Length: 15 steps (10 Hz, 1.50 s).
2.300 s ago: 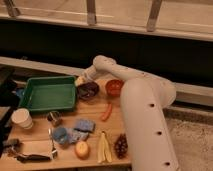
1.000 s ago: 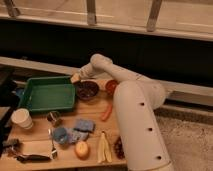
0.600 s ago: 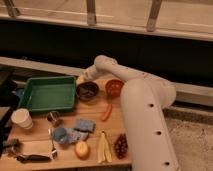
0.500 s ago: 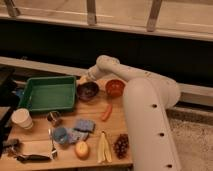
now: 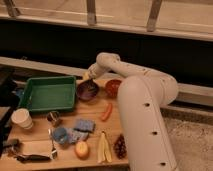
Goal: Wipe purple bowl with eraser
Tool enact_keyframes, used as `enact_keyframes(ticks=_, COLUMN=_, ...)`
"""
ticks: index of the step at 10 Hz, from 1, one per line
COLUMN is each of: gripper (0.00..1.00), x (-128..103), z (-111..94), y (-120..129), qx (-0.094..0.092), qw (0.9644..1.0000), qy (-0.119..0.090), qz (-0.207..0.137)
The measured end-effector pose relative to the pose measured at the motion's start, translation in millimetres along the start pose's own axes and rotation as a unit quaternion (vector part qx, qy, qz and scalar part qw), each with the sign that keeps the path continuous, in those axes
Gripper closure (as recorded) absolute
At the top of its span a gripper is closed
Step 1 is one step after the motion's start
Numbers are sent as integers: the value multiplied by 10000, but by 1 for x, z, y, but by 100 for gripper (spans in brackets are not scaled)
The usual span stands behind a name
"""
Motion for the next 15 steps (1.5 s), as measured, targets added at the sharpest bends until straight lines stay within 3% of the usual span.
enact_keyframes(ticks=3, gripper=100, x=-16, z=17, y=25, qx=-294, qw=9994, qy=-113, qz=-154)
enact_keyframes(ticks=5, gripper=100, x=-6, z=14, y=36, qx=-416, qw=9990, qy=-82, qz=-110)
enact_keyframes(ticks=8, gripper=100, x=26, z=-12, y=22, qx=-266, qw=9995, qy=6, qz=189)
enact_keyframes(ticks=11, gripper=100, x=30, z=-25, y=6, qx=-47, qw=9995, qy=-72, qz=314)
enact_keyframes(ticks=13, gripper=100, x=20, z=-18, y=6, qx=-43, qw=9995, qy=-140, qz=269)
enact_keyframes(ticks=15, gripper=100, x=-2, z=2, y=18, qx=-165, qw=9995, qy=-224, qz=172)
